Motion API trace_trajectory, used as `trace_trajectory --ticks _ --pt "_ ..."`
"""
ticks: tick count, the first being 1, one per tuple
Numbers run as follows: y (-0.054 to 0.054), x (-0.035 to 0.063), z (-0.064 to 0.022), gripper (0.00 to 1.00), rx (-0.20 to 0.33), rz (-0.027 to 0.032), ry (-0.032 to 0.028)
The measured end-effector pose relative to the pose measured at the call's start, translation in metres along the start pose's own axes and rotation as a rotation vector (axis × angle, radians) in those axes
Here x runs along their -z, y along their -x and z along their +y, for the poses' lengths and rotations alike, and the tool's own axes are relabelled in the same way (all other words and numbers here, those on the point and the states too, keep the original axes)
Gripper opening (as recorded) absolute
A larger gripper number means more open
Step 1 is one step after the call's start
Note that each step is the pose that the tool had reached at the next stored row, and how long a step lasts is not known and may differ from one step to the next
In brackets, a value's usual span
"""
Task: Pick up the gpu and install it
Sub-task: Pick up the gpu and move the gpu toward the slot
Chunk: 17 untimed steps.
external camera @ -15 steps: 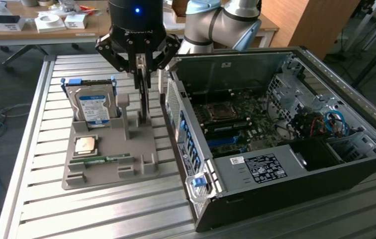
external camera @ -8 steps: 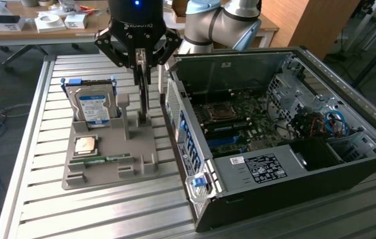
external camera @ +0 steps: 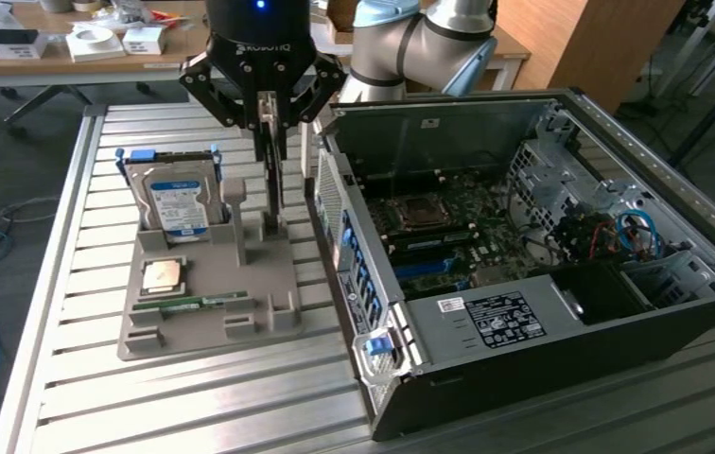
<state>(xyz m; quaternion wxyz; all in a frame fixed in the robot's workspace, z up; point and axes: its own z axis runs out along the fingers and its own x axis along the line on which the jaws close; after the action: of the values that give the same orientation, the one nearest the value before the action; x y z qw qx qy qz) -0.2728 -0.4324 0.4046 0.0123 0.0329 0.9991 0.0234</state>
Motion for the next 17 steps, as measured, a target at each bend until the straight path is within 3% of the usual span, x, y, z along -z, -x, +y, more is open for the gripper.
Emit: trace_trajectory --ticks 8,17 --pt "0.0 0.0065 0.0003 0.26 0.0 0.0001 0.0002" --pt "0.0 0.0204 0.0009 0.26 0.0 0.0 0.0004"
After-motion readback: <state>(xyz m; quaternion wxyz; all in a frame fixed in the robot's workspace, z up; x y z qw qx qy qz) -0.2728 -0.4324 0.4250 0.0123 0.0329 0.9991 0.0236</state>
